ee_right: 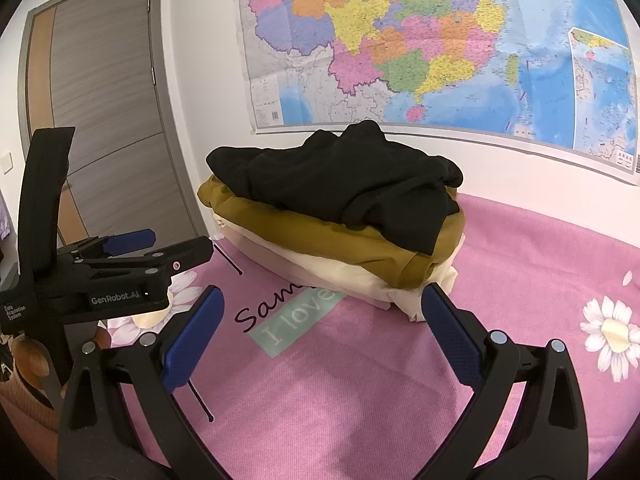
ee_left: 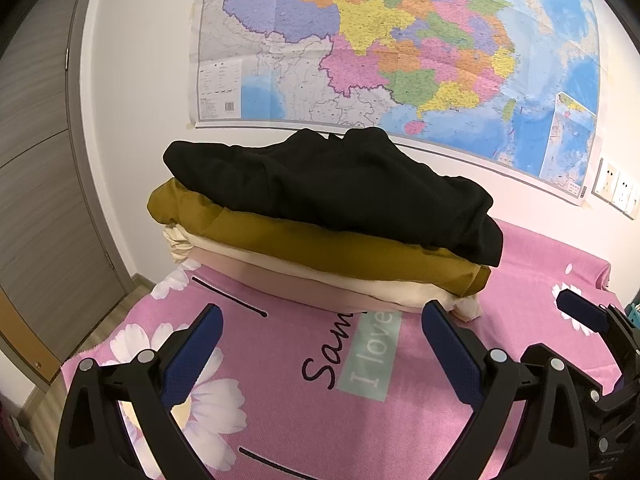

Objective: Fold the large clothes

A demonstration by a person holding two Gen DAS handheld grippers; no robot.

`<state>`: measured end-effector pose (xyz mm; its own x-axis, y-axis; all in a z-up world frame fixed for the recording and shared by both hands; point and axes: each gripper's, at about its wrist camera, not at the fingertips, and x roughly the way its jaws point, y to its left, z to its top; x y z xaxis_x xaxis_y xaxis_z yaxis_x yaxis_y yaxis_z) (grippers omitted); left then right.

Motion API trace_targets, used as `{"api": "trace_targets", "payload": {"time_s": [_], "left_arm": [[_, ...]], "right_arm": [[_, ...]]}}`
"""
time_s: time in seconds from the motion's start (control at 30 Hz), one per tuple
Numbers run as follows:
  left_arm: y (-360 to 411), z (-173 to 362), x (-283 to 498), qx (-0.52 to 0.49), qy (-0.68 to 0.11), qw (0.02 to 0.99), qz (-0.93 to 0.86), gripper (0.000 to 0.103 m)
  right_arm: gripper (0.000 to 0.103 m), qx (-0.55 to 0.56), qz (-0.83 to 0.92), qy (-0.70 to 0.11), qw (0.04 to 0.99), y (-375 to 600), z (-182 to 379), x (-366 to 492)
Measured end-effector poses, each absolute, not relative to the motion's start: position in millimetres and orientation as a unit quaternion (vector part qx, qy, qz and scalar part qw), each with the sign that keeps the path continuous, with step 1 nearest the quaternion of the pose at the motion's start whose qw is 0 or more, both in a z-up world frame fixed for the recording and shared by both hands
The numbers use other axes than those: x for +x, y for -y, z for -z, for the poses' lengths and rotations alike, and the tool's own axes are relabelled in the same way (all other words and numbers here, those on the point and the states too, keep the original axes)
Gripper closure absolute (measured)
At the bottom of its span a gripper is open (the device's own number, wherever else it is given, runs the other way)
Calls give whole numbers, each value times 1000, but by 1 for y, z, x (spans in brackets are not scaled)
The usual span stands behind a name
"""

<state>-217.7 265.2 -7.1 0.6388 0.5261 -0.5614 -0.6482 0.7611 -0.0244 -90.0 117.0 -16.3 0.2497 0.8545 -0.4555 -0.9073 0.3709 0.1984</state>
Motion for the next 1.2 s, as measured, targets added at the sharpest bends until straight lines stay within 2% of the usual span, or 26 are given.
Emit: {"api": "trace_targets", "payload": {"time_s": [1.2], "left_arm": [[-262,9,-217,-112,-273,899,-324,7]], "right_arm": [[6,-47,-557,-254,789,-116,17,-91]]}}
